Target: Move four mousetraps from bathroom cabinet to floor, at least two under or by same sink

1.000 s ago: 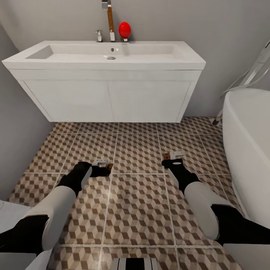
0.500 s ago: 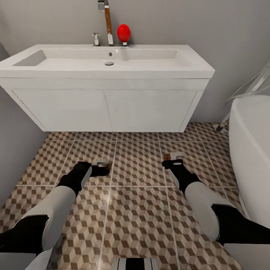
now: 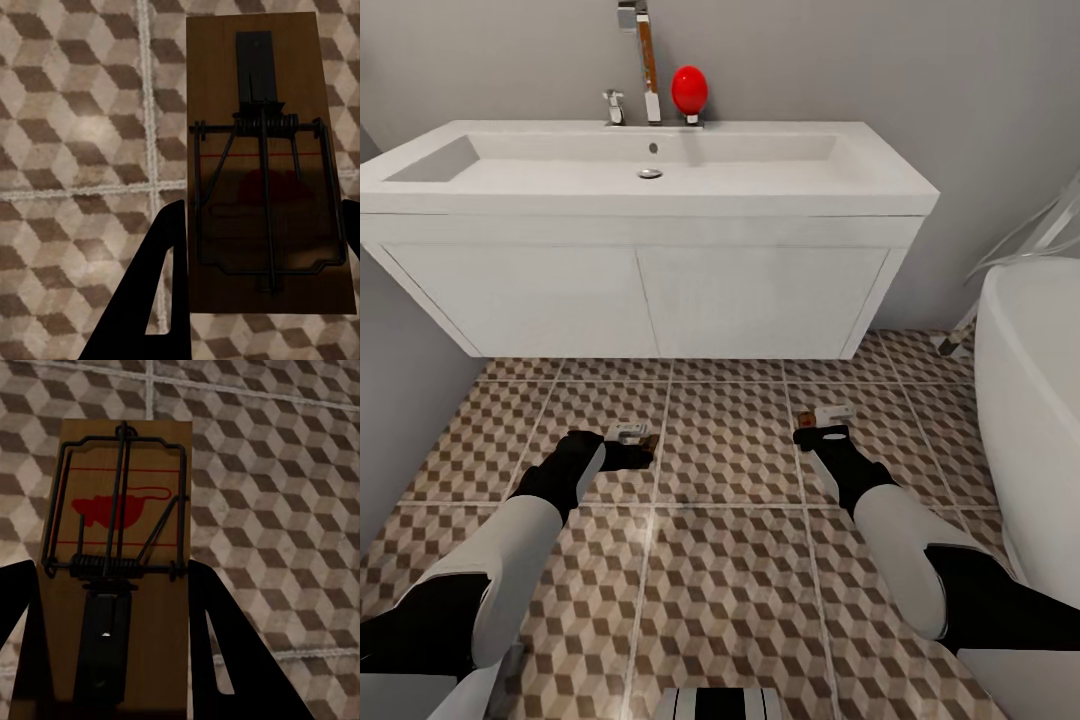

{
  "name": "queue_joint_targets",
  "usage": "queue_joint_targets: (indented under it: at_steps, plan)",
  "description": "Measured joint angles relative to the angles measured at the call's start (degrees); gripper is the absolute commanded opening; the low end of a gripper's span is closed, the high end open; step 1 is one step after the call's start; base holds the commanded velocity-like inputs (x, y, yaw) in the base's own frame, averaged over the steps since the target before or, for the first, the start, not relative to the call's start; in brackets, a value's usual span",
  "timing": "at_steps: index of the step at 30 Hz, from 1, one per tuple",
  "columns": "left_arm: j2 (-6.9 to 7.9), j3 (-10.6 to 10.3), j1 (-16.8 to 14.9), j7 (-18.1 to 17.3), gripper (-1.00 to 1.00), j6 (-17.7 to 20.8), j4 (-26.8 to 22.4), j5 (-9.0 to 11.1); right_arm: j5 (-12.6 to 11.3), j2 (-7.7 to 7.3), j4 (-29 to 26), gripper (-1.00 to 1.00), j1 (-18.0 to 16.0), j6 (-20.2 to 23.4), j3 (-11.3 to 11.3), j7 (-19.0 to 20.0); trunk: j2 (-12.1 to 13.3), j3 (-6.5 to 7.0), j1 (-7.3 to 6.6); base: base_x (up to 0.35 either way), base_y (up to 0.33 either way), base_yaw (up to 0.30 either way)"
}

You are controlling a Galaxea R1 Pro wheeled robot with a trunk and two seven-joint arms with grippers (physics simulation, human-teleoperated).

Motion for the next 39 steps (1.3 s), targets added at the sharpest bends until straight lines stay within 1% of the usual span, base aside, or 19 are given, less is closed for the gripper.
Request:
queue_joint_targets:
  at_steps: [9, 14, 21, 32, 39]
  plan:
    - [0.0, 0.0, 0.0, 0.0, -1.0, 0.0, -0.1, -0.1, 0.0, -0.04, 0.1, -1.0, 0.0, 0.1, 0.0, 0.0, 0.0, 0.0, 0.0, 0.0, 0.0, 0.0]
    - [0.0, 0.1, 0.0, 0.0, -1.0, -0.1, 0.1, -0.1, 0.0, 0.0, 0.1, -1.0, 0.0, -0.5, 0.0, 0.1, 0.0, 0.0, -0.03, 0.279, 0.0, 0.0]
    - [0.0, 0.1, 0.0, 0.0, -1.0, -0.2, 0.1, -0.1, 0.0, 0.0, 0.1, -1.0, 0.0, -0.6, 0.0, 0.1, 0.0, 0.0, -0.02, 0.112, 0.0, 0.0]
    - [0.02, 0.0, 0.0, 0.0, -1.0, -0.3, 0.1, -0.1, 0.1, 0.04, 0.1, -1.0, 0.0, -0.6, 0.0, 0.1, 0.0, 0.0, -0.03, 0.28, 0.0, 0.0]
    - [0.0, 0.0, 0.0, 0.1, -1.0, -0.3, 0.2, -0.1, 0.1, 0.13, 1.0, -1.0, 0.2, -0.5, 0.0, -0.3, 0.0, -0.03, 0.0, 0.026, 0.0, 0.02]
